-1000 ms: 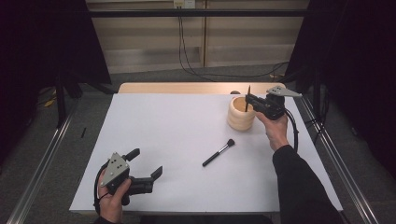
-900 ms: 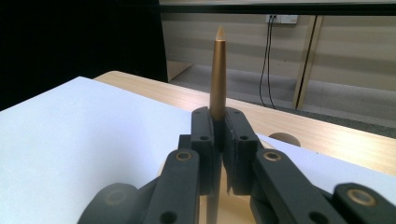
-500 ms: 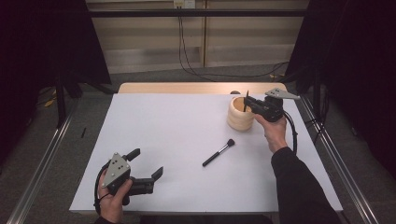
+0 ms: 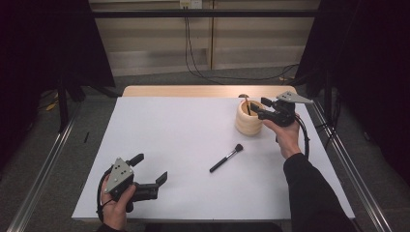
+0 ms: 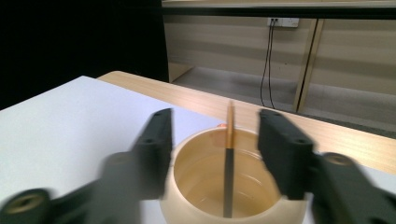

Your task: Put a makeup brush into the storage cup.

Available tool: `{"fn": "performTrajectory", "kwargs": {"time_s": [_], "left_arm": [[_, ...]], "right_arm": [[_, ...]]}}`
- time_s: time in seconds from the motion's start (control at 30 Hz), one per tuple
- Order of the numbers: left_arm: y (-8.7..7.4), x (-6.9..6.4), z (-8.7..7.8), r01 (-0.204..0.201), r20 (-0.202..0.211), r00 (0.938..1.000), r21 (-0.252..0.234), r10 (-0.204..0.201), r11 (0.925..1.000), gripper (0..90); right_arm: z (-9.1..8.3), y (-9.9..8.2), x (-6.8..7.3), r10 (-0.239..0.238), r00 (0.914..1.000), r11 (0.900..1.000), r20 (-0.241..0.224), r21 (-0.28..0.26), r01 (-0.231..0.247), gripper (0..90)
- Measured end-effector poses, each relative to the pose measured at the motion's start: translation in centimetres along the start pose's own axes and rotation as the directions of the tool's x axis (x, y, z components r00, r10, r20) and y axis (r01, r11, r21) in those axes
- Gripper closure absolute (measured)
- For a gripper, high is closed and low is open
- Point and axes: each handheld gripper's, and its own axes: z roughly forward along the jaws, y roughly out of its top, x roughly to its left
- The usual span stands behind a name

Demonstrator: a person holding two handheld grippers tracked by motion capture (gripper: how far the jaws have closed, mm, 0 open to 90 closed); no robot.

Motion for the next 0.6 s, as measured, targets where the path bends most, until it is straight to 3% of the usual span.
{"fn": "performTrajectory", "kwargs": {"time_s": [0.1,0.23,0.43,0.6], "left_arm": [[-0.1,0.2,0.0,0.008,0.000,1.0000,-0.006,-0.008,1.0000,1.7],[-0.1,0.2,0.0,0.009,-0.003,1.0000,-0.012,-0.009,0.9999,1.7],[-0.1,0.5,0.0,0.003,-0.005,1.0000,-0.007,-0.003,1.0000,1.6],[-0.1,0.7,-0.1,0.008,-0.016,0.9998,-0.012,-0.008,0.9999,1.6]], "right_arm": [[-0.2,0.1,0.3,-0.016,0.9998,0.9998,-0.015,-0.007,0.016,28.8],[-0.4,0.3,0.6,-0.002,0.9997,0.9999,-0.023,-0.017,0.002,14.9],[-0.9,0.4,0.7,0.007,0.9990,0.9991,-0.044,-0.041,-0.009,1.5],[-1.5,0.2,0.8,0.009,0.9989,0.9989,-0.047,-0.045,-0.011,0.4]]}}
